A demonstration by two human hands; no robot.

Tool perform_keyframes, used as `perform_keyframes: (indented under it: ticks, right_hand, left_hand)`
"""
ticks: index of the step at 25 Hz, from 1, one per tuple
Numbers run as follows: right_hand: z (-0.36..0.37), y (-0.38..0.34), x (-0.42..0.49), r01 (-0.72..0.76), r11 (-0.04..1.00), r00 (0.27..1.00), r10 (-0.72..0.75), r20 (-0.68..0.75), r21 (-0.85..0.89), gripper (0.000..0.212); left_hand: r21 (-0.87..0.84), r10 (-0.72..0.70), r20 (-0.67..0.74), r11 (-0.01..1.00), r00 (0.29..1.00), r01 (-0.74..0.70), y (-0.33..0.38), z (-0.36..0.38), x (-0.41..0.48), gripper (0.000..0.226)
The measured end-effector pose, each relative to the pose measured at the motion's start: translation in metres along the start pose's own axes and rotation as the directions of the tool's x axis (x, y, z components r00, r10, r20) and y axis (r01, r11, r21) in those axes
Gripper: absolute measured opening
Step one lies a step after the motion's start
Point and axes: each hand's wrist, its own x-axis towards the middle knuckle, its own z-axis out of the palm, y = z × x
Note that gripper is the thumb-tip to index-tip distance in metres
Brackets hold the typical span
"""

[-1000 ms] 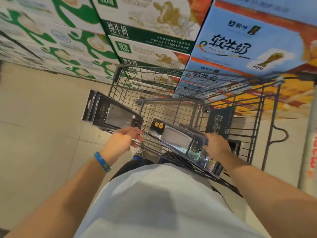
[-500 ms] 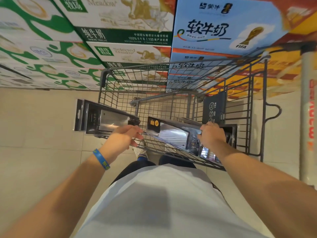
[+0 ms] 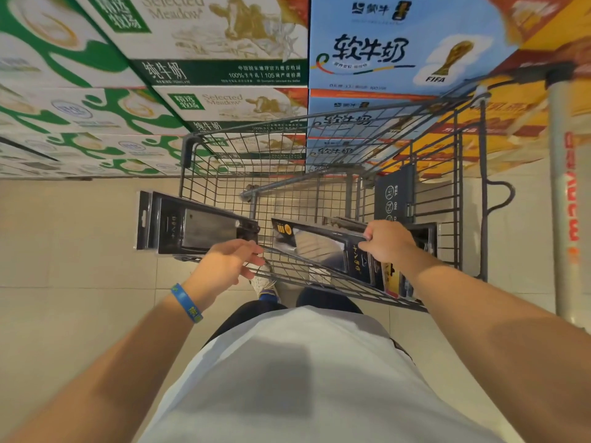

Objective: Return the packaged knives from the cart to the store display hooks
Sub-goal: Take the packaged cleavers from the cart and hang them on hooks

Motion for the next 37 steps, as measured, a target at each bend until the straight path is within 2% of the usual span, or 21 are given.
perform_keyframes:
  ticks: [2, 5, 11, 14, 17, 19, 24, 26, 29, 31, 32, 34, 37]
  right_hand:
    - [0.001, -0.002, -0.003, 0.018, 0.996, 0.999, -0.015, 0.047, -0.082, 0.019]
    - [0.005, -0.001, -0.009, 0.002, 0.97, 0.997, 0.018, 0.08, -0.245, 0.035]
    - [0.005, -0.007, -0.005, -0.049, 0.965, 0.987, 0.085, 0.133, -0.259, 0.056]
    - [0.005, -0.012, -0.007, -0.015, 0.964, 0.995, 0.04, 0.09, -0.265, 0.052]
    - [0.004, -0.015, -0.01, 0.034, 0.981, 0.999, -0.028, 0.031, -0.193, 0.044]
    - [0.008, -0.01, -0.011, 0.007, 0.987, 1.0, -0.008, -0.003, -0.158, 0.044]
    - [0.017, 0.001, -0.011, -0.071, 0.948, 0.997, 0.061, -0.042, -0.31, 0.05]
    - [0.014, 0.001, -0.004, -0.116, 0.961, 0.993, 0.117, -0.008, -0.251, 0.051]
    - [0.004, 0.002, 0.008, -0.262, 0.96, 0.963, 0.254, 0.089, 0.096, 0.055]
    - [-0.004, 0.004, 0.014, -0.339, 0.861, 0.941, 0.318, 0.12, 0.379, 0.059]
    - [-0.008, 0.005, 0.016, -0.354, 0.813, 0.933, 0.339, 0.117, 0.462, 0.059]
    - [-0.015, 0.006, 0.019, -0.365, 0.805, 0.927, 0.362, 0.1, 0.469, 0.054]
    - [-0.013, 0.005, 0.018, -0.345, 0.878, 0.937, 0.344, 0.062, 0.333, 0.048]
  left_hand:
    - [0.016, 0.0, 0.015, 1.0, 1.0, 0.0, -0.001, 0.001, 0.001, 0.024]
    - [0.03, -0.003, 0.025, 1.0, 1.0, 0.002, -0.001, 0.0, 0.001, 0.023]
    - [0.058, 0.015, 0.019, 0.998, 1.0, -0.016, -0.004, -0.008, 0.002, 0.026]
    - [0.058, 0.011, 0.018, 0.998, 1.0, -0.012, -0.008, -0.009, 0.003, 0.027]
    - [0.041, 0.015, 0.029, 0.999, 0.999, -0.016, -0.011, -0.008, 0.004, 0.026]
    - [0.033, 0.015, 0.037, 0.999, 0.999, -0.016, -0.012, -0.008, 0.004, 0.025]
    - [0.056, 0.014, 0.019, 0.998, 1.0, -0.015, -0.015, -0.015, -0.001, 0.027]
    - [0.064, 0.004, 0.003, 0.998, 1.0, -0.005, -0.016, -0.018, -0.002, 0.027]
    - [0.053, -0.006, -0.006, 0.999, 1.0, 0.006, -0.021, -0.019, -0.004, 0.028]
    - [0.041, -0.011, -0.007, 0.999, 1.0, 0.011, -0.023, -0.019, -0.005, 0.029]
    - [0.04, -0.012, -0.009, 0.999, 1.0, 0.012, -0.024, -0.019, -0.006, 0.03]
    - [0.043, -0.014, -0.014, 0.999, 1.0, 0.014, -0.026, -0.02, -0.006, 0.03]
    - [0.034, -0.016, -0.008, 0.999, 1.0, 0.016, -0.028, -0.02, -0.007, 0.03]
